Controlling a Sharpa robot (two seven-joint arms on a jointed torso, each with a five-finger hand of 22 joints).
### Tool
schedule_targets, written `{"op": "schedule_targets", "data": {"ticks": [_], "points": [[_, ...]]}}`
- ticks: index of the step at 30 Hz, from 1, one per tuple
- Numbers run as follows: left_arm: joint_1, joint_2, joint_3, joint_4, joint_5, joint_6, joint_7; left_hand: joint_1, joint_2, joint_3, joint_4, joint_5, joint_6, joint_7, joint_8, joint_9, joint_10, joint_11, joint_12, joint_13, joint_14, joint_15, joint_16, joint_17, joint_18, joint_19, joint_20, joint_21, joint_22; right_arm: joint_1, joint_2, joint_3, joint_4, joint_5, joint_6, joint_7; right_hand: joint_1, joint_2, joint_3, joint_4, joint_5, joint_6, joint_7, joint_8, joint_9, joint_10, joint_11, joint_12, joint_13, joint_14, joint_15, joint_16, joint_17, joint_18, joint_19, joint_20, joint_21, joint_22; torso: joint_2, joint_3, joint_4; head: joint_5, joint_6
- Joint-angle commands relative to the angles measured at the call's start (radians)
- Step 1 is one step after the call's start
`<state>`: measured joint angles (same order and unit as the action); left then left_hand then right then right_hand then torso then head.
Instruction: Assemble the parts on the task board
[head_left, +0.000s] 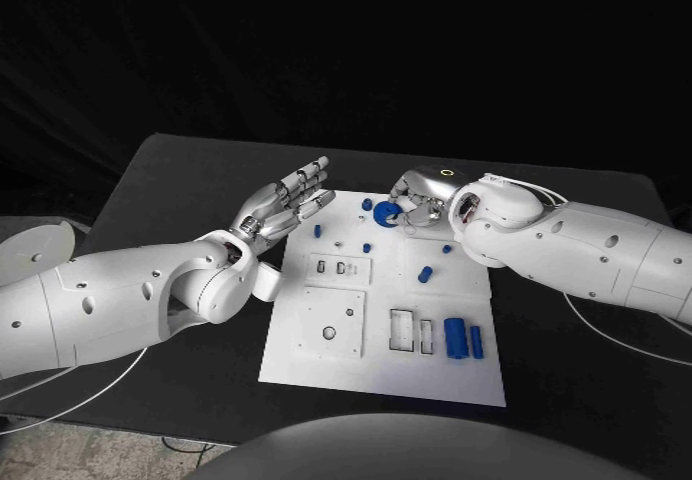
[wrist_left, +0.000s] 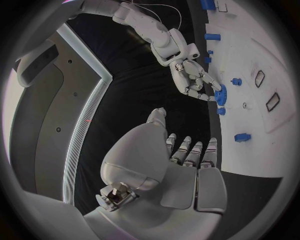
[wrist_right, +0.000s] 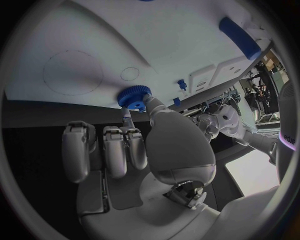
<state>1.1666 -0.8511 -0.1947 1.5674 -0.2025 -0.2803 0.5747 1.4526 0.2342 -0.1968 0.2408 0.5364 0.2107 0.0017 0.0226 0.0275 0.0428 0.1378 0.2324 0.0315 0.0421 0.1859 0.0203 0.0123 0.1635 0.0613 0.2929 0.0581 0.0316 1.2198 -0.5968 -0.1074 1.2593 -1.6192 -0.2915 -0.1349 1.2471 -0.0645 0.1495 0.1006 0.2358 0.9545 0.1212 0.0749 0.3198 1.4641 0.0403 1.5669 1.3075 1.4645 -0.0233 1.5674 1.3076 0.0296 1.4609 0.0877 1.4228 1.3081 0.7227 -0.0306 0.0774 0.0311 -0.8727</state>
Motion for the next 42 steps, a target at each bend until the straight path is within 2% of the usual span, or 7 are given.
{"op": "schedule_targets", "data": {"ticks": [1,5,11,18,23,33,42], "points": [[0.000,0.003,0.000,0.001,0.002,0.022,0.006,0.014,0.000,0.002,-0.007,0.006,0.002,0.005,0.006,0.002,0.000,0.008,0.004,0.001,0.003,0.006,0.005,0.001,0.007,0.006,0.000,0.005,0.001,-0.002,0.002,-0.001,-0.002,-0.030,0.012,-0.017,0.013,-0.001,0.002,-0.007,-0.004,0.005,0.000,-0.004,0.003,0.107,0.001,0.004,0.263,0.106,0.001,0.003,0.263,0.011,0.020,0.000,-0.001,0.198,0.001,-0.0001,0.0004,0.000,0.000],[0.000,0.003,0.000,0.000,0.003,0.022,0.006,0.015,0.000,0.003,-0.008,0.006,0.001,0.005,0.006,0.002,0.000,0.008,0.004,0.001,0.003,0.006,0.005,0.001,0.007,0.007,0.000,0.005,0.001,-0.003,0.004,-0.001,-0.003,-0.032,0.007,-0.016,0.011,0.009,0.005,-0.005,0.030,0.041,-0.009,0.012,0.016,0.107,-0.005,0.004,0.263,0.106,-0.003,0.003,0.263,0.009,0.025,-0.003,0.005,0.202,0.000,-0.0001,0.0005,0.000,0.000],[0.000,0.004,0.000,0.000,0.004,0.023,0.005,0.015,0.000,0.003,-0.008,0.006,0.001,0.005,0.006,0.002,0.000,0.008,0.004,0.001,0.003,0.006,0.005,0.001,0.007,0.007,0.000,0.005,0.001,-0.003,0.005,-0.001,-0.004,-0.028,-0.005,-0.012,-0.010,0.028,0.011,0.009,0.073,0.108,-0.036,0.041,0.041,0.107,-0.029,0.004,0.263,0.106,-0.022,0.003,0.263,0.006,0.032,-0.019,0.016,0.208,0.000,-0.0004,0.0001,0.002,0.000],[0.000,0.004,0.000,0.000,0.004,0.023,0.004,0.016,0.001,0.004,-0.010,0.007,0.000,0.005,0.006,0.001,0.000,0.008,0.004,0.001,0.004,0.007,0.005,0.001,0.007,0.007,0.000,0.005,0.001,-0.004,0.002,-0.001,-0.004,-0.025,-0.020,-0.005,0.003,0.029,0.027,-0.005,0.124,0.148,-0.055,0.055,0.062,0.107,-0.045,0.004,0.263,0.106,-0.037,0.003,0.263,0.004,0.037,-0.034,0.022,0.213,0.001,-0.0006,-0.0002,0.003,0.000],[0.000,0.004,0.000,0.000,0.004,0.024,0.004,0.016,0.001,0.004,-0.010,0.007,0.000,0.005,0.006,0.001,0.000,0.008,0.004,0.001,0.004,0.007,0.005,0.001,0.007,0.007,0.000,0.005,0.001,-0.005,0.000,-0.001,-0.003,-0.021,-0.031,0.003,0.019,0.026,0.040,-0.021,0.148,0.160,-0.061,0.058,0.073,0.107,-0.049,0.004,0.263,0.106,-0.042,0.003,0.263,0.002,0.041,-0.039,0.028,0.216,0.001,-0.0001,0.0002,0.004,0.000],[0.000,0.000,0.000,0.003,0.005,0.025,0.004,0.018,0.001,0.006,-0.011,0.008,0.000,0.005,0.006,0.001,0.000,0.009,0.004,0.001,0.004,0.007,0.005,0.002,0.006,0.007,0.000,0.005,0.001,-0.005,-0.015,-0.001,0.011,0.011,-0.041,0.030,0.028,0.026,0.066,-0.040,0.214,0.160,-0.061,0.055,0.092,0.107,-0.050,0.004,0.263,0.106,-0.043,0.003,0.263,0.002,0.042,-0.043,0.028,0.218,0.001,-0.0001,-0.0005,0.009,0.000],[0.000,-0.004,0.000,0.006,0.005,0.025,0.004,0.019,0.002,0.007,-0.013,0.009,0.000,0.005,0.006,0.001,0.000,0.009,0.004,0.001,0.004,0.007,0.005,0.002,0.006,0.008,0.000,0.006,0.001,-0.005,-0.038,-0.001,0.027,0.022,-0.071,0.038,0.024,0.023,0.071,-0.042,0.229,0.160,-0.059,0.054,0.098,0.107,-0.049,0.004,0.263,0.106,-0.043,0.003,0.263,0.001,0.044,-0.042,0.031,0.220,0.000,-0.0001,-0.0008,0.010,0.000]]}}
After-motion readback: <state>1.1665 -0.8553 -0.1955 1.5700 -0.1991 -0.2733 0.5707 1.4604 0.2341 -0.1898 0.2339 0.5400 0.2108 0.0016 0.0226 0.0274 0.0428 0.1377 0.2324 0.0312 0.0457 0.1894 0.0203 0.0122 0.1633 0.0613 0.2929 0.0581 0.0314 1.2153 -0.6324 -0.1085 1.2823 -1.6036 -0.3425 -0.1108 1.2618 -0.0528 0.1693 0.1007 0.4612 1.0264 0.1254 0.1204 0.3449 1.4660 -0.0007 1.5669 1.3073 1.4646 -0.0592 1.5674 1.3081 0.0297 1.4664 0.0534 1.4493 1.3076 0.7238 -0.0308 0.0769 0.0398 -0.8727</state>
